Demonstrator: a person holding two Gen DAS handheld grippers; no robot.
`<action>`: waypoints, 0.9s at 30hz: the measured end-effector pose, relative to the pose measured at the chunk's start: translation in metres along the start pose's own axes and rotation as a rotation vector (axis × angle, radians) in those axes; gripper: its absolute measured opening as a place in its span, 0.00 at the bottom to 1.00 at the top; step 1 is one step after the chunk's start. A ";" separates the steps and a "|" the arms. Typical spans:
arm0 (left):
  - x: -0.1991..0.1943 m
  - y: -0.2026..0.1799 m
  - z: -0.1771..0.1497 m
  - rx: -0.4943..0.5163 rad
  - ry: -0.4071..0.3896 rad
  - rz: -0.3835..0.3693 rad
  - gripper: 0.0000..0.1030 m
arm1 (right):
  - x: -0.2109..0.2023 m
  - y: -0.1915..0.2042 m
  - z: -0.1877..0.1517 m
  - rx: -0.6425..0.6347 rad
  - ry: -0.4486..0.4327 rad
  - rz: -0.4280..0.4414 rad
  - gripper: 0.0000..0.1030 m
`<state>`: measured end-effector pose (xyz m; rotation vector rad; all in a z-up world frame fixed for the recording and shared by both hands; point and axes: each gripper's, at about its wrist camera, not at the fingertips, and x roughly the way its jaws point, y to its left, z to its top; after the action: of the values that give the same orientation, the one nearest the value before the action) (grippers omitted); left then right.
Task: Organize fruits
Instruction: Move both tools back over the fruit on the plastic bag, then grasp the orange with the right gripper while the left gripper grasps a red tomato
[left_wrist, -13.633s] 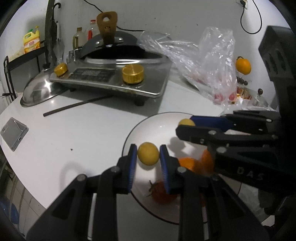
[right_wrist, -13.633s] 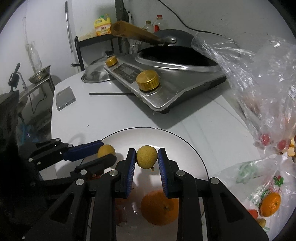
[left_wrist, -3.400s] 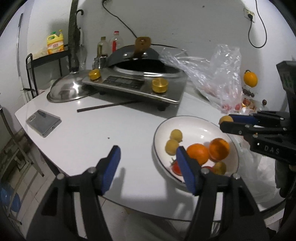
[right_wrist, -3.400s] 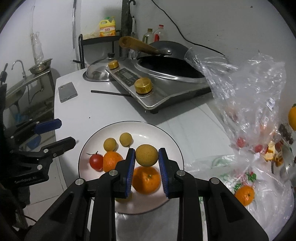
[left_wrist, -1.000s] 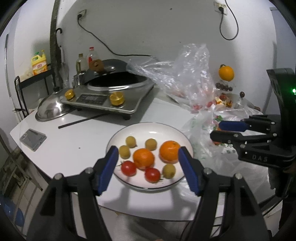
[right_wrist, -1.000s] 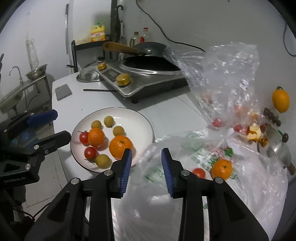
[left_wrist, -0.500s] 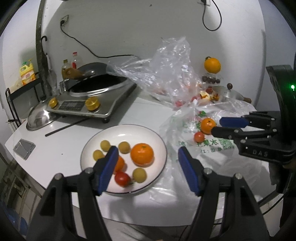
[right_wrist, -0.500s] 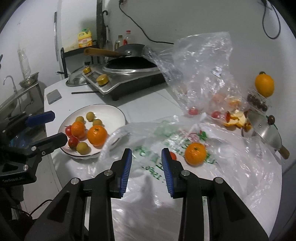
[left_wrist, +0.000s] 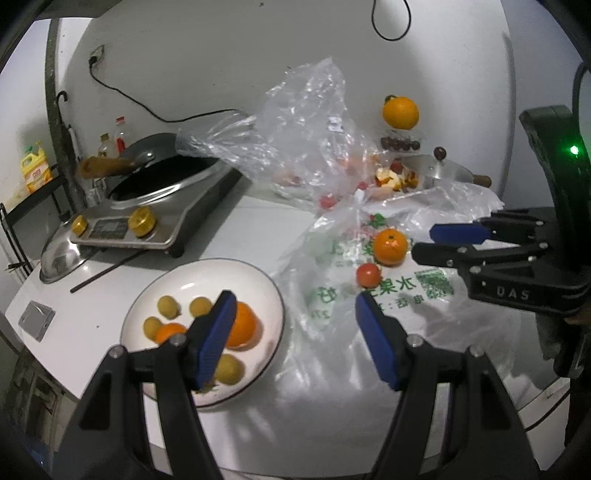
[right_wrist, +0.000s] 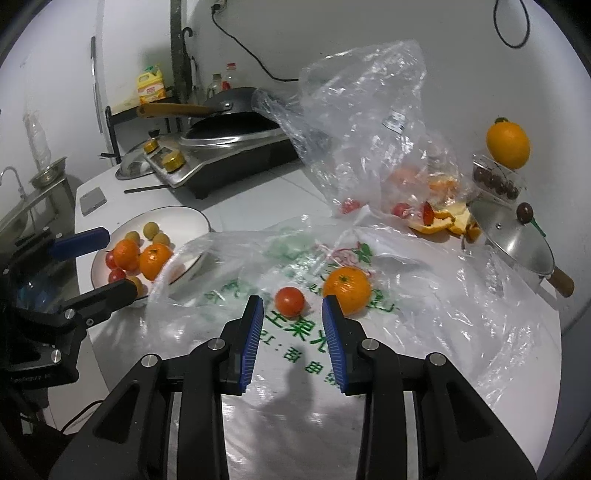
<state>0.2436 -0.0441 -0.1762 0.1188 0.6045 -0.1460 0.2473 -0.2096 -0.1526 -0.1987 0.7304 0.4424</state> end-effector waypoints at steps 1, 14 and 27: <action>0.002 -0.002 0.001 0.003 0.003 -0.003 0.66 | 0.001 -0.003 0.000 0.004 0.001 -0.001 0.34; 0.032 -0.015 0.008 0.016 0.036 -0.036 0.66 | 0.025 -0.027 0.003 0.031 0.025 -0.004 0.34; 0.056 -0.016 0.015 0.009 0.047 -0.070 0.66 | 0.060 -0.042 0.012 0.049 0.077 -0.031 0.42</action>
<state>0.2947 -0.0674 -0.1967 0.1097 0.6547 -0.2141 0.3128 -0.2245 -0.1839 -0.1818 0.8120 0.3890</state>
